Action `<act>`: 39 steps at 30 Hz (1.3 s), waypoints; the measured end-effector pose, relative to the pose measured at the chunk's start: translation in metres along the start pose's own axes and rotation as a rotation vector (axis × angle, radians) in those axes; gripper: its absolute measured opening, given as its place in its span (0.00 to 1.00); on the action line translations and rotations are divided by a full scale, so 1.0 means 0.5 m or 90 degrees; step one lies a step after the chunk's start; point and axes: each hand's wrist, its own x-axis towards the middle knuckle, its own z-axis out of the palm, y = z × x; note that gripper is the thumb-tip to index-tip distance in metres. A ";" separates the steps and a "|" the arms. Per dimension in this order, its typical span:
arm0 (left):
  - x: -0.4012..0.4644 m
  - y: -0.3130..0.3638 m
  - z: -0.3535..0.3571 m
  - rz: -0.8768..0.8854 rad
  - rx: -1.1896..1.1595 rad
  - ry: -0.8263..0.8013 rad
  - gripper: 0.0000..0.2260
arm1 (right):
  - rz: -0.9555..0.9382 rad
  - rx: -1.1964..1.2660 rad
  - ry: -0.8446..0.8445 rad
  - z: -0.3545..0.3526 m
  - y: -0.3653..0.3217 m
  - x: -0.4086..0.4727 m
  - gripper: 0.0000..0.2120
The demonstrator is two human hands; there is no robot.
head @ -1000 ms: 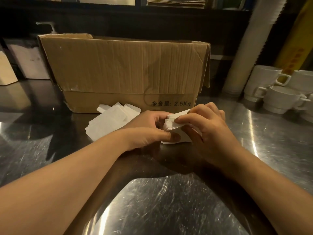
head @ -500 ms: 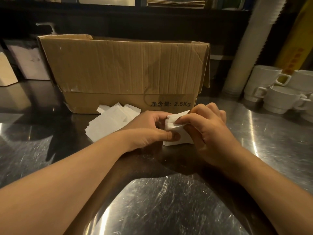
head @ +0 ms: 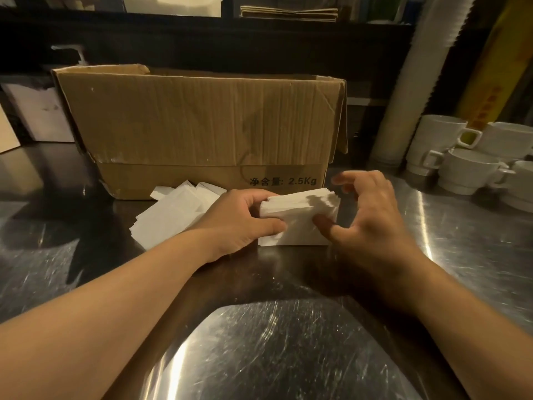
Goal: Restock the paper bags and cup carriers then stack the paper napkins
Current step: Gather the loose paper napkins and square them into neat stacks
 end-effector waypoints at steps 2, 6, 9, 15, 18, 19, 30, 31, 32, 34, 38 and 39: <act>0.001 -0.003 -0.002 0.003 -0.014 0.014 0.15 | 0.074 0.049 -0.029 -0.002 0.001 0.005 0.29; 0.003 -0.006 -0.001 -0.004 -0.010 -0.009 0.17 | 0.162 0.102 -0.095 0.000 0.005 0.006 0.24; 0.005 -0.007 0.000 0.001 0.014 -0.018 0.19 | 0.173 0.112 -0.104 0.004 0.009 0.007 0.21; 0.007 -0.010 0.001 0.008 0.029 -0.007 0.19 | 0.165 0.159 -0.141 0.008 0.011 0.008 0.20; 0.007 -0.010 0.001 0.009 0.023 -0.010 0.19 | 0.170 0.168 -0.159 0.005 0.009 0.010 0.18; 0.007 -0.010 0.001 0.009 0.019 -0.012 0.19 | 0.173 0.173 -0.170 0.005 0.009 0.010 0.16; 0.005 -0.002 0.002 0.004 0.044 -0.011 0.23 | 0.198 0.205 -0.197 0.009 0.022 0.016 0.10; 0.005 -0.001 0.003 0.005 0.045 -0.009 0.22 | 0.193 0.194 -0.185 0.010 0.020 0.017 0.11; 0.005 -0.001 0.003 0.007 0.043 -0.006 0.21 | 0.184 0.191 -0.170 0.012 0.020 0.017 0.15; 0.003 0.001 0.002 0.017 0.031 -0.007 0.18 | 0.169 0.240 -0.156 0.014 0.018 0.018 0.30; -0.004 0.000 -0.001 0.031 -0.023 -0.046 0.20 | 0.142 0.380 -0.244 0.005 0.015 0.017 0.39; -0.005 0.000 -0.001 0.028 -0.037 -0.062 0.22 | 0.139 0.388 -0.258 0.005 0.016 0.017 0.33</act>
